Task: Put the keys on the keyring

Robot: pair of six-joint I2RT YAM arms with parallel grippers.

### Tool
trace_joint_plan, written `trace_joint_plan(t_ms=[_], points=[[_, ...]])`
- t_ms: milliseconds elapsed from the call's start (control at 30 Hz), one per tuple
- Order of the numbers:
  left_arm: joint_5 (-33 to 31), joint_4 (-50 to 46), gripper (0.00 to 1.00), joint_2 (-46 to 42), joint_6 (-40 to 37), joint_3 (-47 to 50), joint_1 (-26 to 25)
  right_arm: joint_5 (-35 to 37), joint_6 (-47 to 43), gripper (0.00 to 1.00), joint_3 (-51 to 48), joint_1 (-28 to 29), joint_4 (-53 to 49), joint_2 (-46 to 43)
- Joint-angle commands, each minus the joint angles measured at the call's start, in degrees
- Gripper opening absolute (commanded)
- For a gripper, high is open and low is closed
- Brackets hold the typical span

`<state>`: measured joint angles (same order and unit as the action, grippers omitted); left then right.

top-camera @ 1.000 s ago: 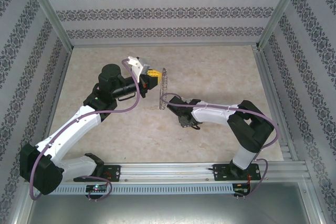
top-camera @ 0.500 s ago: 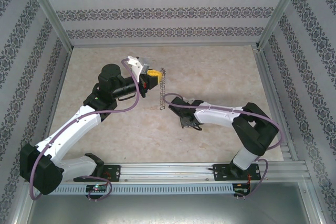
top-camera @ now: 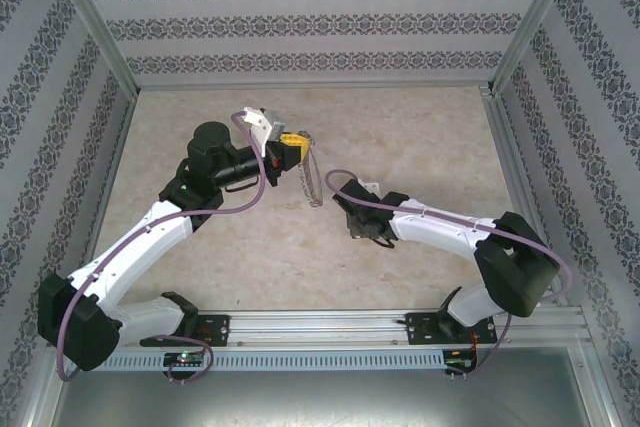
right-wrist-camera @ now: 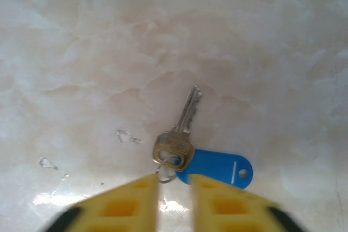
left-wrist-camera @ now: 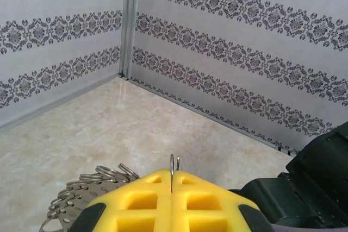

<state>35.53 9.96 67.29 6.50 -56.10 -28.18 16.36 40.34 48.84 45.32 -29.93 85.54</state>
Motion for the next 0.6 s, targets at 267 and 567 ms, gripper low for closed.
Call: trace_joint_plan(t_ms=[267,567], points=[[0.7,5.8,0.00,-0.3,0.2,-0.9,-0.5,1.2,2.4,0.56,-0.7,0.9,-0.8,2.7],[0.7,6.0,0.00,-0.3,0.1,-0.6,-0.5,2.9,1.5,0.44,1.4,1.8,-0.8,6.9]])
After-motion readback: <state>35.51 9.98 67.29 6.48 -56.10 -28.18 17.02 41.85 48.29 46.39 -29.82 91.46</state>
